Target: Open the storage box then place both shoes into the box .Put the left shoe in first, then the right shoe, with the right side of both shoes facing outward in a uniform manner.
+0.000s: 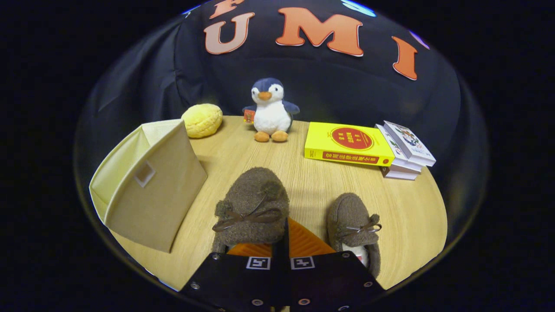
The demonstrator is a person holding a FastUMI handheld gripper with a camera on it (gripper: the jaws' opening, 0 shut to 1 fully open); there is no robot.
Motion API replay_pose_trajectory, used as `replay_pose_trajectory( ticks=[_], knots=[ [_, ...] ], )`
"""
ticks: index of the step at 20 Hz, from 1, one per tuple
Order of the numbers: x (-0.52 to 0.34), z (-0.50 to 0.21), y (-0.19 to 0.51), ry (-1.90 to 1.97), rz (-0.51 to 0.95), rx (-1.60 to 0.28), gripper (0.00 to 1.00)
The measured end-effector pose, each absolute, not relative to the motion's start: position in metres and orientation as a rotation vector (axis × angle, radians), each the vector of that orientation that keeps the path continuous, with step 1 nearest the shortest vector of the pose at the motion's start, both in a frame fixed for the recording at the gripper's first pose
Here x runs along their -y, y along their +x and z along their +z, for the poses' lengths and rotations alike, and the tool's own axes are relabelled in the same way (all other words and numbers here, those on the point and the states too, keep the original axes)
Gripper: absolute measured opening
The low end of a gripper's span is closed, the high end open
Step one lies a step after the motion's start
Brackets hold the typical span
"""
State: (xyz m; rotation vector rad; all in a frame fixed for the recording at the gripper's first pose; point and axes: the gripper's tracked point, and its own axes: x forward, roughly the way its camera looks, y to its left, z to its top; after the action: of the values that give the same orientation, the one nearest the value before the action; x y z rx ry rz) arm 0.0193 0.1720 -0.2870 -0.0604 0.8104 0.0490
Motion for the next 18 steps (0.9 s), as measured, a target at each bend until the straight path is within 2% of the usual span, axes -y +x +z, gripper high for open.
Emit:
replay_pose_trajectory(
  ticks=[10, 18],
  knots=[
    [-0.25, -0.204, 0.044, -0.012, 0.087, -0.786, 0.03],
    [-0.345, -0.176, 0.064, -0.003, 0.201, -0.797, 0.03]
  ],
)
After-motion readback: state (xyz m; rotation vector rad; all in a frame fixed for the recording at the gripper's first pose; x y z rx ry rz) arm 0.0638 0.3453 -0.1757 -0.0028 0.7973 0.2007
